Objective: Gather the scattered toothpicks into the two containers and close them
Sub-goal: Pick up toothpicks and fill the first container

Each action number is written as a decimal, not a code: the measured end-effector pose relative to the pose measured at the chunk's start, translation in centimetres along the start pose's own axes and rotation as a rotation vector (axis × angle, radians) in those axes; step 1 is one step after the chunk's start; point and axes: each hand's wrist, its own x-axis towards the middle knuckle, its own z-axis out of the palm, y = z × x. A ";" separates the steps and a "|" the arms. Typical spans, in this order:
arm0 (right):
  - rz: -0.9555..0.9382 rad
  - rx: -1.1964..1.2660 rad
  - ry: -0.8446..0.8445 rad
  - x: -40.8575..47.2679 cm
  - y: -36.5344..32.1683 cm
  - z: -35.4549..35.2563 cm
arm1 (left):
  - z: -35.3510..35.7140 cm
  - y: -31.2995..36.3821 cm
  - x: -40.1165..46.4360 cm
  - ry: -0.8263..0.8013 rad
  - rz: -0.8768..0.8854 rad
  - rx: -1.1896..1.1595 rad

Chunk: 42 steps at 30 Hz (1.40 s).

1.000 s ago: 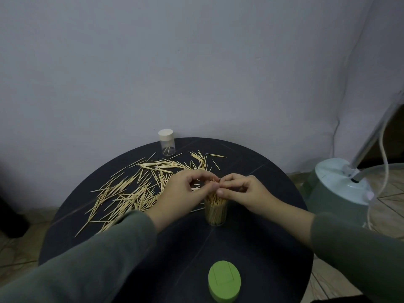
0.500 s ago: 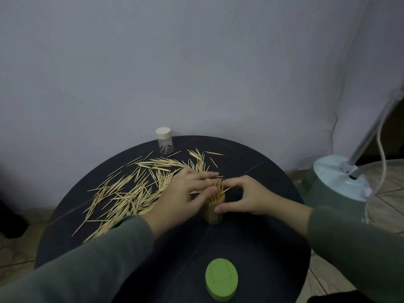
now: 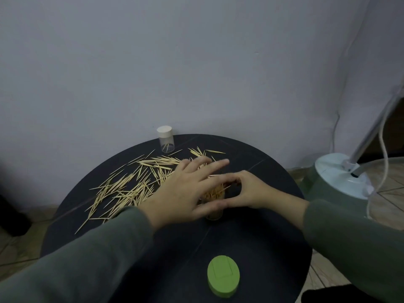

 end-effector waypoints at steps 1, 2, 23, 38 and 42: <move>-0.007 0.003 0.010 0.0 0.1 0.0 | 0.1 0.4 0.3 -0.029 0.025 0.037; -0.005 0.008 0.018 0.1 0.2 0.0 | 0.2 0.7 0.5 -0.049 0.045 0.070; 0.006 -0.070 -0.046 0.4 -0.2 -0.1 | 0.2 -0.2 -1.4 -0.227 -0.059 -0.132; 0.013 -0.080 -0.041 0.6 -0.2 -0.1 | 0.7 -1.0 -2.0 -0.132 -0.037 -0.096; 0.012 -0.063 -0.046 0.6 0.0 -0.1 | 0.4 -1.0 -1.7 -0.042 -0.131 -0.180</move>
